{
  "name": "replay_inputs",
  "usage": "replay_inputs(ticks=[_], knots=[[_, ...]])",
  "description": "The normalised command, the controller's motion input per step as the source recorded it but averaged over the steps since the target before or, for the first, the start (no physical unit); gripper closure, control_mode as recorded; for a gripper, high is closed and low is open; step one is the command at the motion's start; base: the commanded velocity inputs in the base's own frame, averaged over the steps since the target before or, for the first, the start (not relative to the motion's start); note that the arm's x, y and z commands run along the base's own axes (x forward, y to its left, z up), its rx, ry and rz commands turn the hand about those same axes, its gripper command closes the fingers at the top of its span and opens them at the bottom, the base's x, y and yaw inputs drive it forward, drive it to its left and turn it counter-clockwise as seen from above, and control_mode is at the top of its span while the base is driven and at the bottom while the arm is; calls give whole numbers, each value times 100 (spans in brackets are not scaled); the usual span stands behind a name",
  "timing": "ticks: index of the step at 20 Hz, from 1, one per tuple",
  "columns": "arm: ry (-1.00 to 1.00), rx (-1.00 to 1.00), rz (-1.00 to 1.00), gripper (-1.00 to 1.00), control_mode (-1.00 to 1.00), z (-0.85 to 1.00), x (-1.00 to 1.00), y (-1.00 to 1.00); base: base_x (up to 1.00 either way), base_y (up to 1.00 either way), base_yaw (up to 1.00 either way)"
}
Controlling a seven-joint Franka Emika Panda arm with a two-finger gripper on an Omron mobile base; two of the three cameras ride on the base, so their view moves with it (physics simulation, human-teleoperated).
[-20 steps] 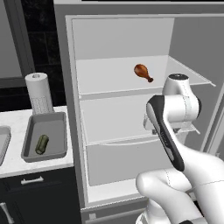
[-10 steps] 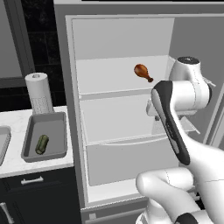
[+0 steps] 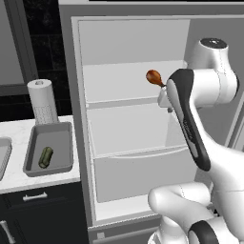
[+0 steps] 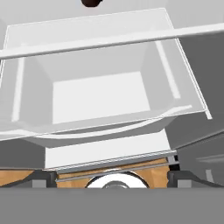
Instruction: Place one cucumber and one chicken drumstick in each tupperware on the nearby counter, to pack two identical lunches.
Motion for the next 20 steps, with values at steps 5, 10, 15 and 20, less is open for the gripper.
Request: replay_inputs(ticks=[5, 10, 15, 20], knots=[[-31, 0, 0, -100, -100, 52, 0, 18, 0, 0, 0], [-24, 0, 0, -100, -100, 40, 2, 3, 0, 0, 0], [-11, 0, 0, -100, -100, 20, 28, 0, 0, 0, 0], [-3, 0, 0, -100, -100, 11, 49, 0, 0, 0, 0]])
